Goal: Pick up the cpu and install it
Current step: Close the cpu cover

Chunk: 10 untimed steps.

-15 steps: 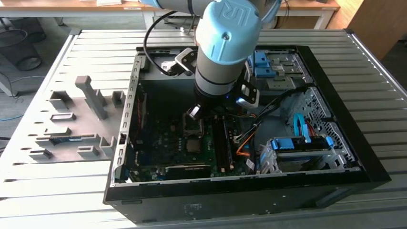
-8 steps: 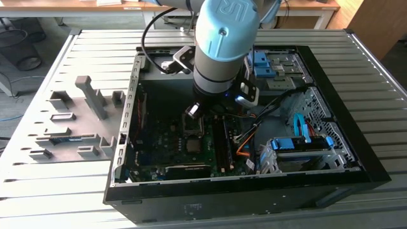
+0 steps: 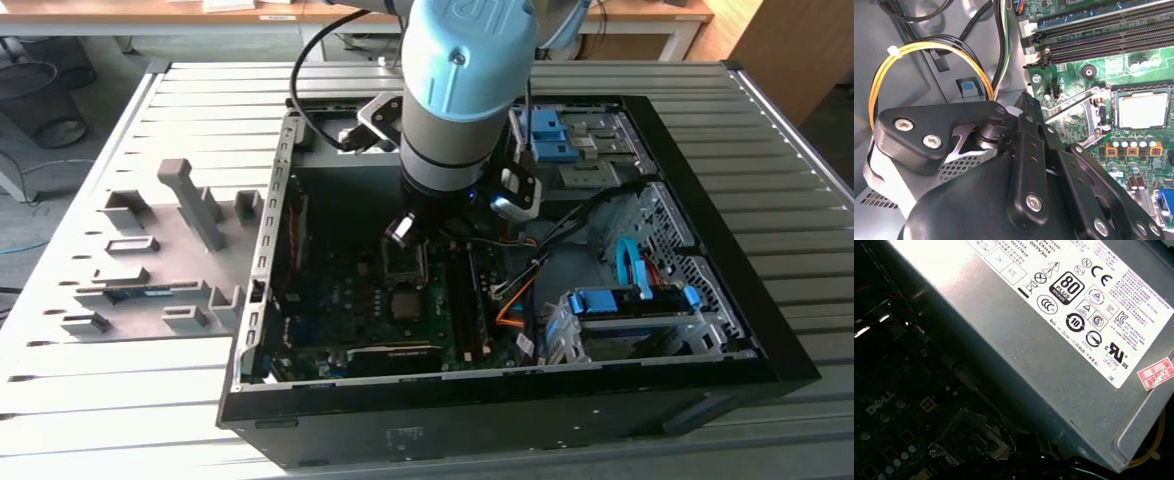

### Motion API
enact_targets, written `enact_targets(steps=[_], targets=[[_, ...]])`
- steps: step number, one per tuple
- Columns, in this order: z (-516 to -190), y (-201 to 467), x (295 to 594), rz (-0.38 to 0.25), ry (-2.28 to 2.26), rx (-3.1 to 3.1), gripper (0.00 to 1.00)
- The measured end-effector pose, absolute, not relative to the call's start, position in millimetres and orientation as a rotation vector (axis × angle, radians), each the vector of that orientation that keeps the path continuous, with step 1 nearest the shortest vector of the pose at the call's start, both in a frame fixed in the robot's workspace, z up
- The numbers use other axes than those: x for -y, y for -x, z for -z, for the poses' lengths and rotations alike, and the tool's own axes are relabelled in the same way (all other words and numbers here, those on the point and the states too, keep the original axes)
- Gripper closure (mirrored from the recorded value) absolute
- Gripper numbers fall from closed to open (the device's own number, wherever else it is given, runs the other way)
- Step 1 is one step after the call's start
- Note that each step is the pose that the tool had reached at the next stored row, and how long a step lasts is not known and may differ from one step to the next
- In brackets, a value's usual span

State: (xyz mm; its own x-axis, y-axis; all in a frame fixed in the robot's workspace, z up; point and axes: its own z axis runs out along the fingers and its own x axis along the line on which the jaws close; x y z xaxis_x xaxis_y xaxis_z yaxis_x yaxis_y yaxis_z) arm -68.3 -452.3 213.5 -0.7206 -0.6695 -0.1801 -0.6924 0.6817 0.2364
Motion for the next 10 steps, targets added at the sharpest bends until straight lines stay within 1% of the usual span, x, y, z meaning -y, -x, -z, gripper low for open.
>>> enact_targets(steps=[10], targets=[[-223.7,69.1,452.8,-0.444,1.149,-2.803,0.9]])
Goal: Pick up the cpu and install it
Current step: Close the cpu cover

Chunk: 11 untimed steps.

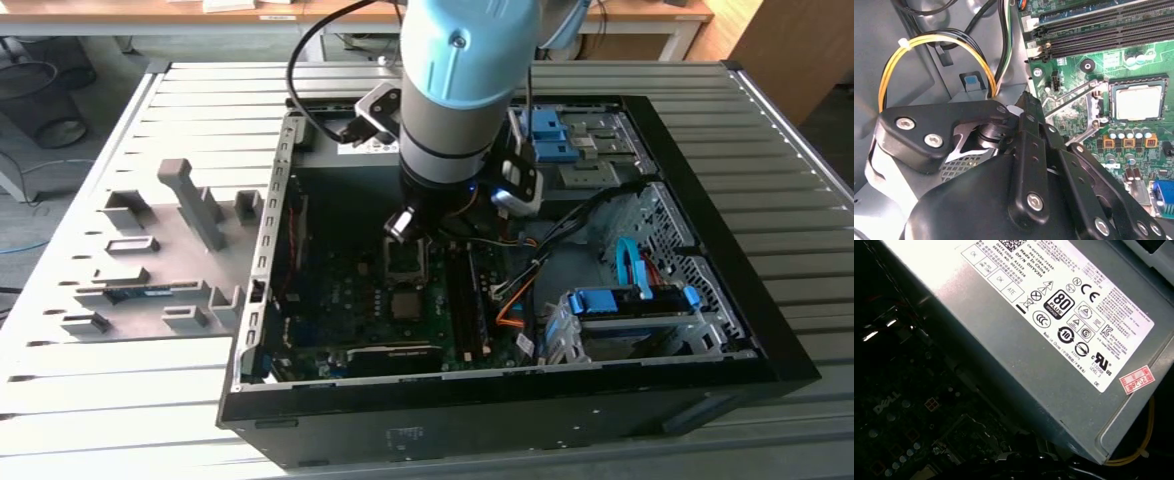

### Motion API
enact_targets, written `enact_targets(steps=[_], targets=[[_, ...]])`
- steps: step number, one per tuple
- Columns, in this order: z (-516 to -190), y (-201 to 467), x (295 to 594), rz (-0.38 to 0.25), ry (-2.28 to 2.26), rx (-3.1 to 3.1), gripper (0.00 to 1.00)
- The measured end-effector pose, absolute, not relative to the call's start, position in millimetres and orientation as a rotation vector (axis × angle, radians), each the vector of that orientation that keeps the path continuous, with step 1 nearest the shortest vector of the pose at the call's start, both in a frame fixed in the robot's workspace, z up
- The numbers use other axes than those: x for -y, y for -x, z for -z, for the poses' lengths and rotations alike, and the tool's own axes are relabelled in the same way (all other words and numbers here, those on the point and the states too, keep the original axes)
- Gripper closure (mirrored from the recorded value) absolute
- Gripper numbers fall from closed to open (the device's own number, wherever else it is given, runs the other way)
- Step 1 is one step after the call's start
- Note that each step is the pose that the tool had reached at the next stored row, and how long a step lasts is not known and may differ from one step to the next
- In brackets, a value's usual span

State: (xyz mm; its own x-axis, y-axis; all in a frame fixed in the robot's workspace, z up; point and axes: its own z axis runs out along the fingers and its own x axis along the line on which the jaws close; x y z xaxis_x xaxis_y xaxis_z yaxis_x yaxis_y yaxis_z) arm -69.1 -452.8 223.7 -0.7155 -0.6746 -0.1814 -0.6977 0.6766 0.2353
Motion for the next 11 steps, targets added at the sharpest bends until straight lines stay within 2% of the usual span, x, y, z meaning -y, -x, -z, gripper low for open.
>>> enact_targets(steps=[11], targets=[[-230.3,70.2,453.6,-0.444,1.175,-2.794,0.9]])
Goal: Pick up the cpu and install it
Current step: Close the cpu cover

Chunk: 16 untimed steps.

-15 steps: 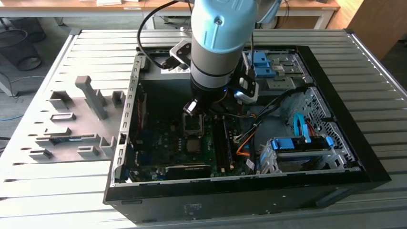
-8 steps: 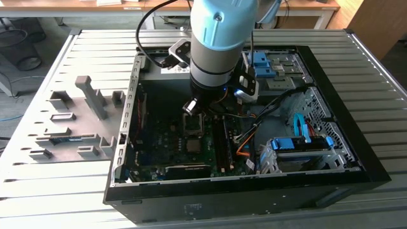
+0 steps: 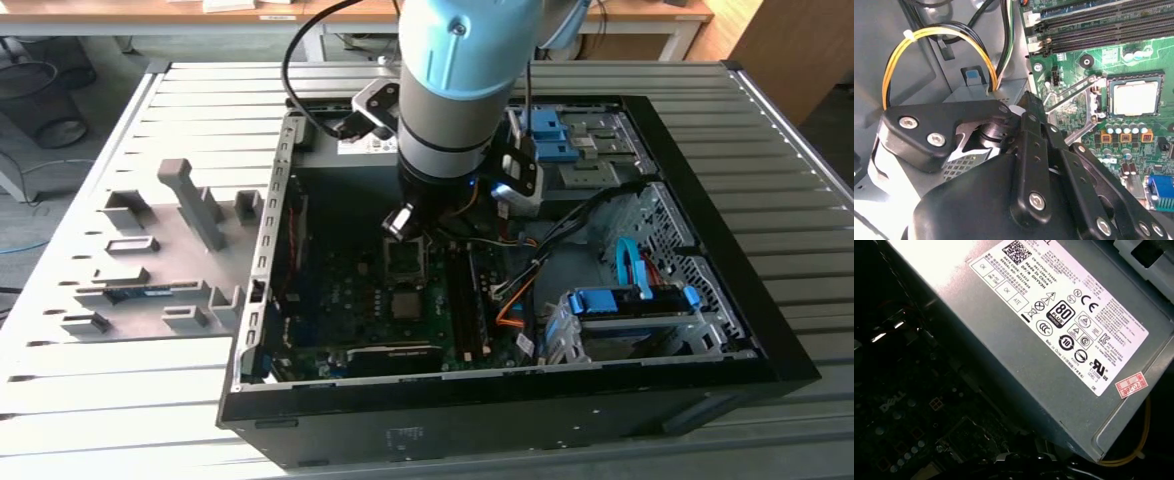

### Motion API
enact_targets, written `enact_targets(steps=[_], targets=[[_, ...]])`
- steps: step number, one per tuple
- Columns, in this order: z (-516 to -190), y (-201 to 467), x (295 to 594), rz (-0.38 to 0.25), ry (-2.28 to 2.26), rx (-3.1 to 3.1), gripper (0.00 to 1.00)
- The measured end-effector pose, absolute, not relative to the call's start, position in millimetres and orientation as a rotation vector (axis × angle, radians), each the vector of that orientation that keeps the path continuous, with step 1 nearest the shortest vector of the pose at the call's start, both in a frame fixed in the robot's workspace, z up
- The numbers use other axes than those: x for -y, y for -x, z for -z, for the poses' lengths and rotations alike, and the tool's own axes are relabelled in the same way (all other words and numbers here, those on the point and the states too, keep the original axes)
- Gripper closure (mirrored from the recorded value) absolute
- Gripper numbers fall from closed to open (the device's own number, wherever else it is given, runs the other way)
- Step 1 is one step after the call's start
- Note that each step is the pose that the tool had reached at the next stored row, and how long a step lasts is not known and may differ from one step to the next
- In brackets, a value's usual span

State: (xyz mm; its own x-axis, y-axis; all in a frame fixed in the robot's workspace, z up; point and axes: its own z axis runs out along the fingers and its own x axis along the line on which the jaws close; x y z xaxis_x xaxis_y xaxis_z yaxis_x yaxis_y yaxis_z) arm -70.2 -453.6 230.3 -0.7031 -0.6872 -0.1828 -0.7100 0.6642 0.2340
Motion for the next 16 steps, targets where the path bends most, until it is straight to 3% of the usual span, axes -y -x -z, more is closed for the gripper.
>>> enact_targets(steps=[16], targets=[[-235.5,70.3,455.5,-0.446,1.201,-2.785,0.9]])
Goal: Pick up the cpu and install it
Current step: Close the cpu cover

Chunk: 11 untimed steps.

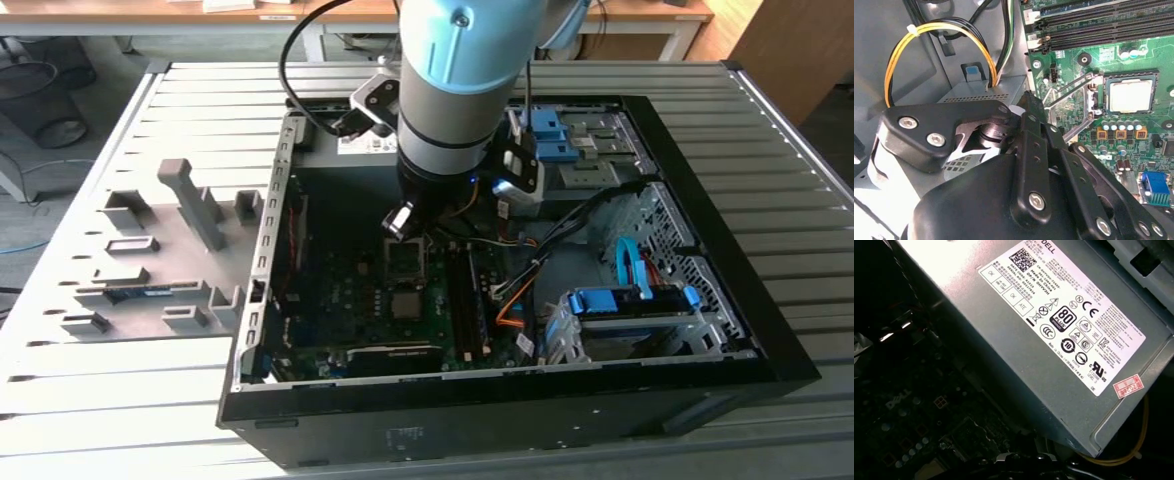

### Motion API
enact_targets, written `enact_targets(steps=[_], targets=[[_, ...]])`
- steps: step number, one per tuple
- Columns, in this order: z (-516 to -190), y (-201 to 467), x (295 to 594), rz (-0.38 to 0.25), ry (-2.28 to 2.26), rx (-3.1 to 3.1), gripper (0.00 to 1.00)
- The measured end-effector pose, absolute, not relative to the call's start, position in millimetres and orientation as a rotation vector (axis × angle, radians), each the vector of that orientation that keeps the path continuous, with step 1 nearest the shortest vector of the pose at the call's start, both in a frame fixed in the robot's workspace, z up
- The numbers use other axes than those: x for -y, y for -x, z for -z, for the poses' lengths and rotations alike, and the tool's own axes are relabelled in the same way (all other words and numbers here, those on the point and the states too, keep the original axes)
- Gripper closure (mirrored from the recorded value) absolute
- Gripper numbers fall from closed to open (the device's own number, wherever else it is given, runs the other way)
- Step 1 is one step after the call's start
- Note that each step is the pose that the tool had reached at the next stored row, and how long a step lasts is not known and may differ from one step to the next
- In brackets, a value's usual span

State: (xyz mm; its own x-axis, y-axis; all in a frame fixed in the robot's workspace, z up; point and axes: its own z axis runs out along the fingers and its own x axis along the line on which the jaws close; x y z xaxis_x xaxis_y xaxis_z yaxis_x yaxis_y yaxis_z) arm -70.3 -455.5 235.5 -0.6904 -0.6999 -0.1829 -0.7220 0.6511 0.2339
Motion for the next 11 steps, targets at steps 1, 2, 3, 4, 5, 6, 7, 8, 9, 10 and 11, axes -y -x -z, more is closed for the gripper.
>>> enact_targets(steps=[1,2,3,4,5,6,7,8,9,10,11], targets=[[-236.0,70.3,455.6,-0.446,1.203,-2.784,0.9],[-236.5,70.3,455.6,-0.446,1.205,-2.784,0.9],[-236.9,70.3,455.7,-0.446,1.207,-2.783,0.9],[-237.2,70.3,455.8,-0.446,1.209,-2.782,0.9],[-237.4,70.4,455.9,-0.446,1.211,-2.781,0.9],[-237.6,70.3,456.1,-0.446,1.212,-2.781,0.9],[-237.7,70.3,456.7,-0.446,1.214,-2.781,0.9],[-237.6,70.3,457.5,-0.446,1.217,-2.78,0.9],[-237.7,70.3,458.5,-0.446,1.219,-2.779,0.9],[-237.7,70.3,459.5,-0.447,1.221,-2.778,0.9],[-237.7,70.3,460.5,-0.447,1.223,-2.778,0.9]])
